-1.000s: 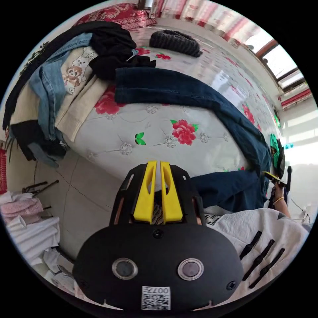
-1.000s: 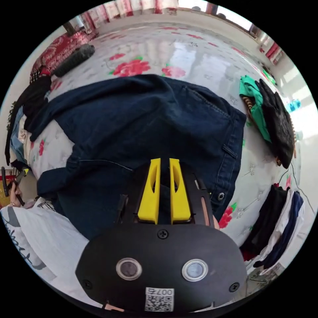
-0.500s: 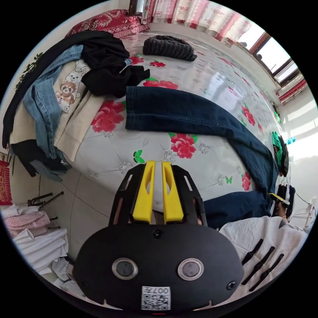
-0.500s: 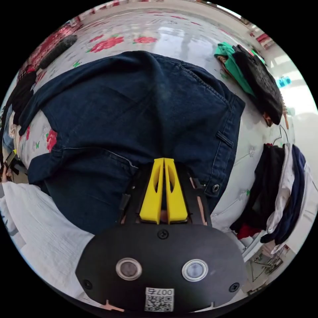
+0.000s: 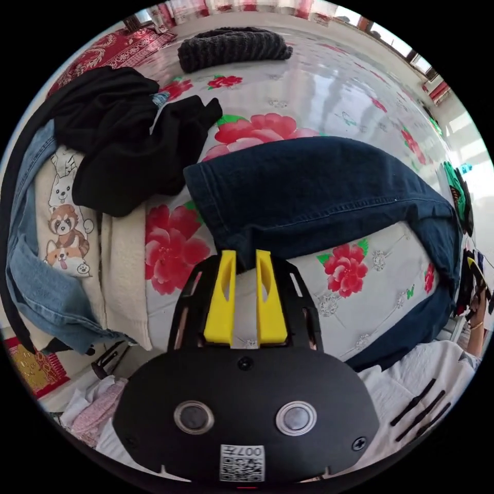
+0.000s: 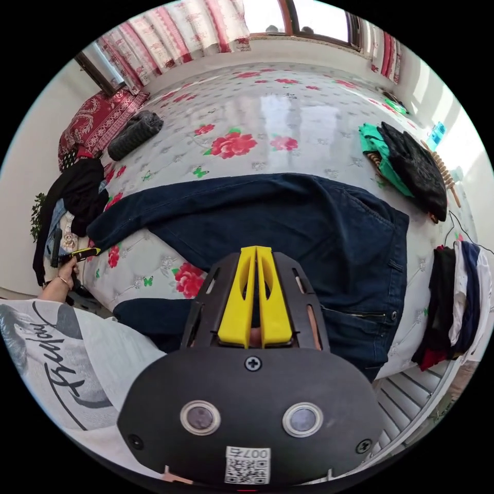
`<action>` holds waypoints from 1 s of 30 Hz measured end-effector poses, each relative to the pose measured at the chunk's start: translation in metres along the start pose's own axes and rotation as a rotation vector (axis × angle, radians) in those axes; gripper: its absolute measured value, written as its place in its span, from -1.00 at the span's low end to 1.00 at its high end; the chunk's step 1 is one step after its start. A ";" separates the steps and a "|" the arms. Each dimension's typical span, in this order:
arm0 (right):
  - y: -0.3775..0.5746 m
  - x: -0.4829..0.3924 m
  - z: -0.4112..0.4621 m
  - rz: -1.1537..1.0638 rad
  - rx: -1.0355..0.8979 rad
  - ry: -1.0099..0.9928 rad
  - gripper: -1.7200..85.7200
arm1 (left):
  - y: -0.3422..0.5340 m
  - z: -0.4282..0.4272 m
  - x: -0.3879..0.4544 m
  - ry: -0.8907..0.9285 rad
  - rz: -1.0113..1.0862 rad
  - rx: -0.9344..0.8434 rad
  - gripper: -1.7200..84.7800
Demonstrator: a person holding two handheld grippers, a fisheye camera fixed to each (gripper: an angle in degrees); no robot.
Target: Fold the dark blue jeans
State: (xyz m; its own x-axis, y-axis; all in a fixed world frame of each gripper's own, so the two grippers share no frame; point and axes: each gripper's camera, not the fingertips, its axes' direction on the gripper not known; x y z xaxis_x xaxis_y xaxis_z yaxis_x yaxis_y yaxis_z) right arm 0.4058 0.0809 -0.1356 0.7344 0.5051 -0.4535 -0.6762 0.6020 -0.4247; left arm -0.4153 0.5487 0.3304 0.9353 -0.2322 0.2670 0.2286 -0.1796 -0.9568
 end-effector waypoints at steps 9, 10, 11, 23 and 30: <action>-0.012 -0.036 0.003 0.003 0.018 -0.032 -0.97 | -0.026 -0.194 -0.062 0.311 0.239 0.556 -0.98; -0.015 -0.038 0.002 0.006 0.038 -0.049 -0.97 | -0.036 -0.202 -0.069 0.290 0.228 0.571 -0.98; -0.017 -0.038 0.001 0.007 0.045 -0.055 -0.97 | -0.060 -0.211 -0.082 0.236 0.205 0.580 -0.98; -0.034 -0.019 0.017 0.080 0.008 -0.030 -0.95 | -0.198 -0.079 -0.120 -0.060 -0.171 0.177 -0.96; -0.073 0.059 0.029 0.186 -0.023 0.102 -0.87 | -0.183 -0.064 -0.074 -0.091 -0.041 0.194 -0.98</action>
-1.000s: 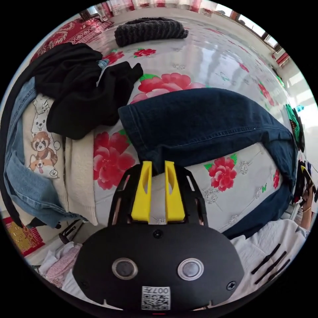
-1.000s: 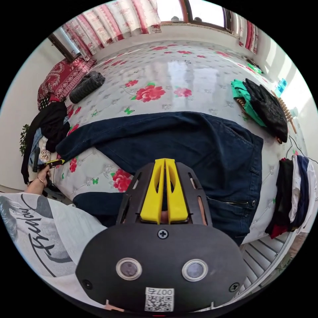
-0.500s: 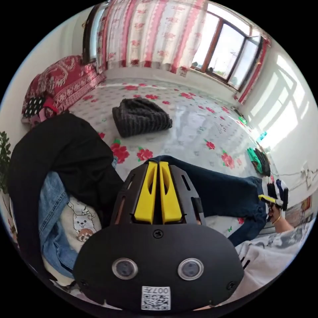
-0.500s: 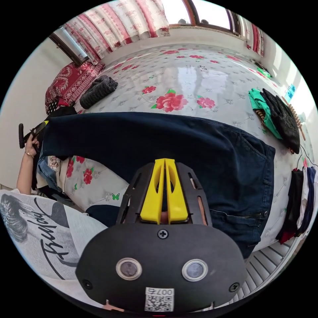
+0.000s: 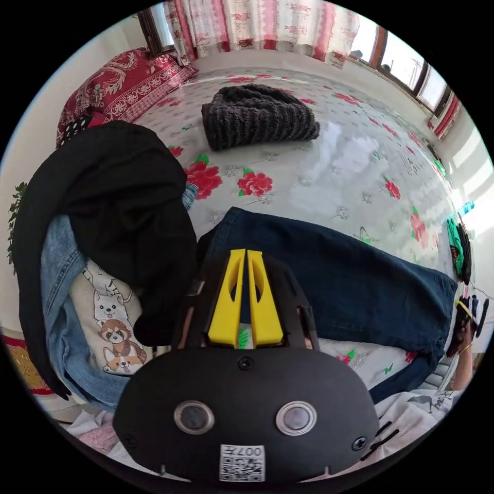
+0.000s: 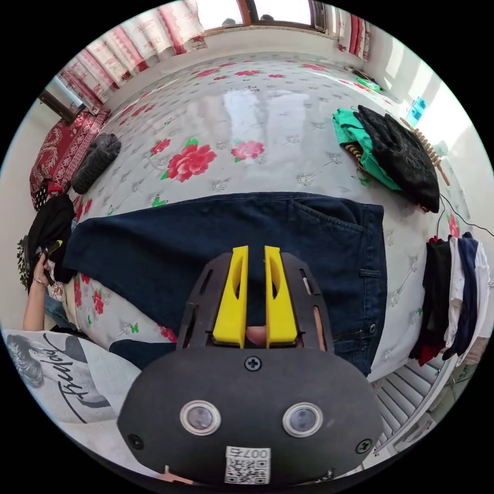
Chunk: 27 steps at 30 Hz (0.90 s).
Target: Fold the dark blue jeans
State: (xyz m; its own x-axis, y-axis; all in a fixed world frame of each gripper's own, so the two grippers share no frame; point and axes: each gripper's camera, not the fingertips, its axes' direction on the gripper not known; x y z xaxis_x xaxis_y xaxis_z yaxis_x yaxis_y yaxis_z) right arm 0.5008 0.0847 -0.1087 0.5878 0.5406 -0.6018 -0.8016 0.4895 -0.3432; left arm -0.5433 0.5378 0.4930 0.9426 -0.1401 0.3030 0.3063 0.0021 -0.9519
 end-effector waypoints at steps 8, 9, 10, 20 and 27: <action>-0.078 0.024 0.080 -0.004 -0.154 0.182 -0.84 | 0.007 0.082 0.034 -0.192 0.090 -0.199 -0.98; -0.081 0.026 0.081 -0.033 -0.123 0.163 -0.84 | 0.006 0.085 0.035 -0.198 0.098 -0.207 -0.98; -0.086 0.032 0.083 -0.024 -0.120 0.160 -0.84 | 0.005 0.086 0.035 -0.196 0.100 -0.209 -0.98; -0.110 0.059 0.093 0.005 -0.092 0.036 -0.84 | -0.045 0.126 0.054 -0.319 0.095 -0.304 -0.98; -0.037 0.029 0.042 0.059 0.133 -0.108 -0.85 | 0.007 0.103 0.027 -0.228 0.056 -0.181 -0.98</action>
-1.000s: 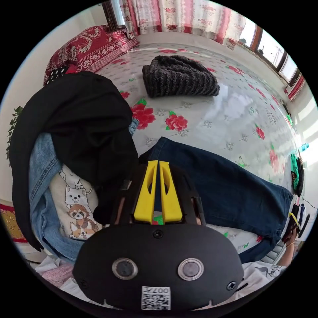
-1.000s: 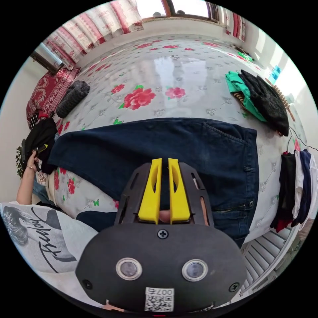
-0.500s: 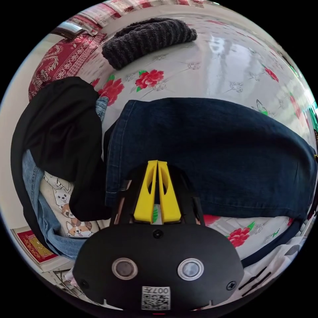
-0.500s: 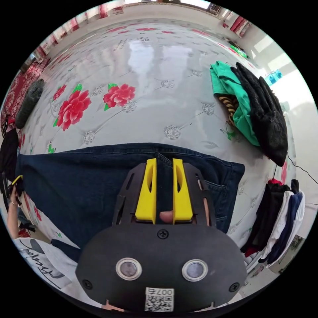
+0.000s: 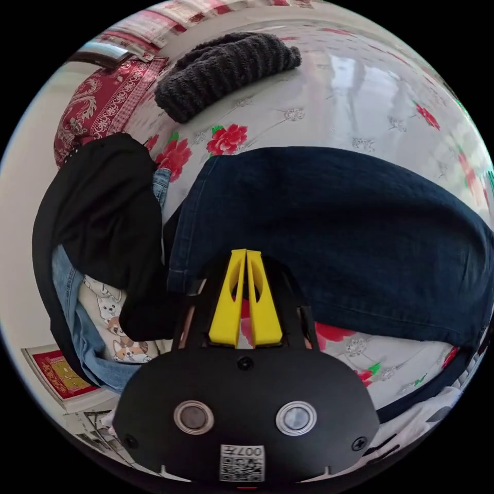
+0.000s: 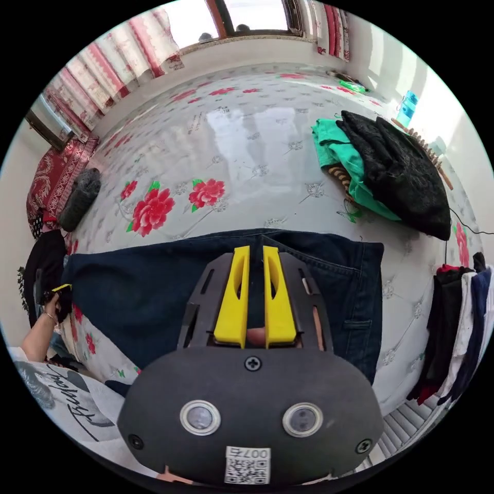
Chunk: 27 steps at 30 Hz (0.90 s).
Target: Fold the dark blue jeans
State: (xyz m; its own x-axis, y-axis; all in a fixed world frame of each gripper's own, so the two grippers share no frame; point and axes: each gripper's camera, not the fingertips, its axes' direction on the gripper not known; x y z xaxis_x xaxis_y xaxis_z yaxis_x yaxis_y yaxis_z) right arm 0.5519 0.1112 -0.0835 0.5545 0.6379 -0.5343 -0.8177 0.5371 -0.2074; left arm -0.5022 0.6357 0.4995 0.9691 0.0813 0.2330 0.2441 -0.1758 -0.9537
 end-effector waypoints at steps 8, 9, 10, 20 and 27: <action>0.119 -0.090 -0.005 -0.243 -0.138 -0.117 -0.85 | 0.144 0.007 -0.027 0.143 0.010 -0.028 -0.98; 0.133 -0.102 -0.004 -0.290 -0.164 -0.146 -0.84 | 0.169 0.010 -0.032 0.170 0.002 -0.034 -0.98; 0.144 -0.112 -0.004 -0.330 -0.189 -0.157 -0.84 | 0.182 0.011 -0.035 0.181 -0.003 -0.038 -0.98; 0.194 -0.118 -0.003 -0.382 -0.222 -0.033 -0.85 | 0.349 0.053 -0.073 0.246 -0.074 -0.087 -0.98; 0.202 -0.089 0.063 -0.328 -0.389 0.228 -0.92 | 0.380 0.086 -0.078 0.325 -0.083 -0.137 -0.97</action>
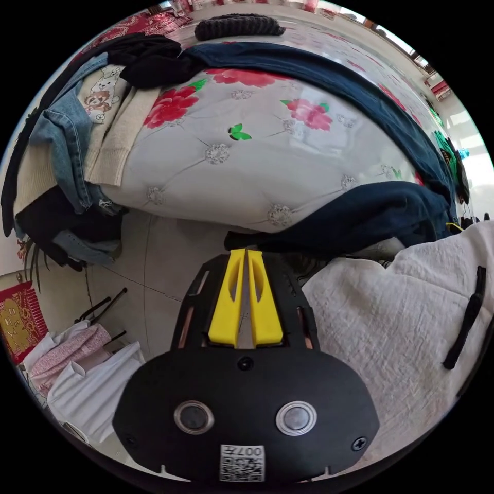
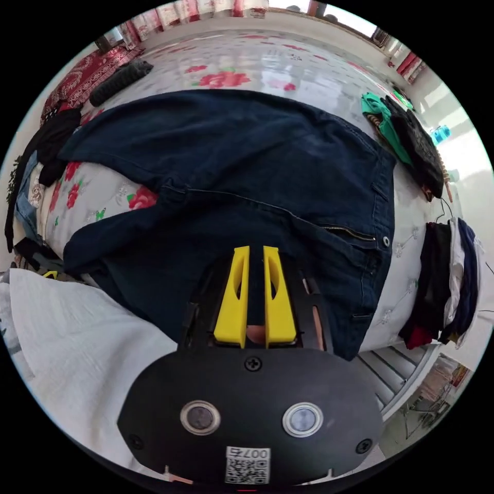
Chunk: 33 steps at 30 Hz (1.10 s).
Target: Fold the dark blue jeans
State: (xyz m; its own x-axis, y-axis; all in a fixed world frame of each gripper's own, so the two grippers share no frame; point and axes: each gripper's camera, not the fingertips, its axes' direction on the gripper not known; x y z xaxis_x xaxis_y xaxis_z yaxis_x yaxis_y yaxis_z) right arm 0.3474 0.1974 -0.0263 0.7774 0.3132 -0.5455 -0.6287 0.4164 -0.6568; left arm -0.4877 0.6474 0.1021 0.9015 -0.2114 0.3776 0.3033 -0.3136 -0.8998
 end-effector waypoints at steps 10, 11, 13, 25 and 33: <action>-0.014 0.101 0.030 0.166 -0.117 0.210 -0.96 | -0.008 0.038 -0.025 0.099 0.084 -0.069 -0.87; -0.016 0.110 0.030 0.194 -0.132 0.197 -0.96 | -0.009 0.042 -0.030 0.109 0.085 -0.070 -0.87; -0.020 0.134 0.021 0.276 -0.115 0.128 -0.96 | -0.011 0.047 -0.040 0.129 0.082 -0.070 -0.87; -0.024 0.001 0.016 -0.203 -0.200 -0.615 -0.76 | -0.012 0.099 -0.124 0.333 -0.058 -0.135 -0.93; -0.058 -0.044 0.052 -0.358 -0.486 -0.502 -0.71 | -0.010 0.130 -0.160 0.381 -0.019 -0.183 -0.93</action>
State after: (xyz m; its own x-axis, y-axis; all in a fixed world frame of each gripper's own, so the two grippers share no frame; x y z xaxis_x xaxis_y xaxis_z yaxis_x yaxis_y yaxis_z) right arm 0.3511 0.2041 0.0631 0.7780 0.6273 -0.0330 -0.1868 0.1810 -0.9656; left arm -0.5947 0.8043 0.0224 0.7073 -0.5205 0.4784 0.2283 -0.4723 -0.8513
